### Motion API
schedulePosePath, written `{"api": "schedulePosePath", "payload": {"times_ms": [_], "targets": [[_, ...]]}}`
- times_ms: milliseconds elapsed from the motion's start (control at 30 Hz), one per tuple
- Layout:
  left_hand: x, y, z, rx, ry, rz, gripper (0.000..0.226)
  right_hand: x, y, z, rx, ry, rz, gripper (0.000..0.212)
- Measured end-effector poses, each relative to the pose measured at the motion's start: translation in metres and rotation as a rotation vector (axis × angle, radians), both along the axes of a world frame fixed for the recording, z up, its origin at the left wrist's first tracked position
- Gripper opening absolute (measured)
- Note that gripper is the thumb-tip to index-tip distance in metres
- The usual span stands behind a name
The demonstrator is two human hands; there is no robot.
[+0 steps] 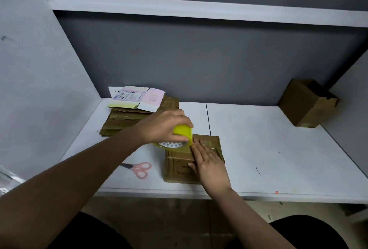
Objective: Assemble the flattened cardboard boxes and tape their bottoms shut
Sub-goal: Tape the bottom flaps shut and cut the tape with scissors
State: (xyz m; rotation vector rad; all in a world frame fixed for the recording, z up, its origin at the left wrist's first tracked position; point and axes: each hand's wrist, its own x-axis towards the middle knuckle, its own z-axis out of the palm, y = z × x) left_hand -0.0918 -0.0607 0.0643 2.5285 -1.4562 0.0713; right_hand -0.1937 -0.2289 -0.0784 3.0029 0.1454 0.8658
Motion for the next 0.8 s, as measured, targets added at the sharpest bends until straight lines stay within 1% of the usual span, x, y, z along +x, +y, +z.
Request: {"api": "schedulePosePath", "payload": {"times_ms": [67,167,333,400,500,567,633,700,733,800], "targets": [[0.007,0.010,0.005,0.058,-0.043,-0.007,0.040,0.001,-0.001,0.000,0.008,-0.002,0.004,0.067],[0.019,0.026,0.009,0.212,-0.114,-0.012,0.039,0.002,-0.002,-0.002,0.014,-0.020,0.015,0.066],[0.023,0.031,0.005,0.340,-0.135,-0.030,0.039,-0.001,0.000,-0.003,0.002,-0.040,0.022,0.056],[0.024,0.031,0.002,0.392,-0.126,-0.031,0.041,-0.001,-0.001,-0.003,0.008,-0.037,0.023,0.058],[0.029,0.034,-0.005,0.412,-0.117,-0.043,0.040,0.000,-0.001,-0.002,0.012,-0.024,0.009,0.048],[0.032,0.040,-0.010,0.444,-0.123,-0.033,0.040,-0.001,0.000,0.001,0.035,0.032,0.003,0.054],[0.034,0.049,-0.017,0.456,-0.099,-0.010,0.041,-0.001,0.001,0.002,0.049,0.068,-0.001,0.055],[0.033,0.057,-0.026,0.422,-0.062,0.009,0.042,-0.001,0.001,0.002,0.062,0.082,0.003,0.049],[0.032,0.060,-0.032,0.403,-0.055,0.013,0.042,-0.001,0.001,0.004,0.079,0.089,0.008,0.049],[0.031,0.062,-0.042,0.357,-0.051,0.025,0.042,-0.003,0.003,0.007,0.089,0.121,0.002,0.057]]}}
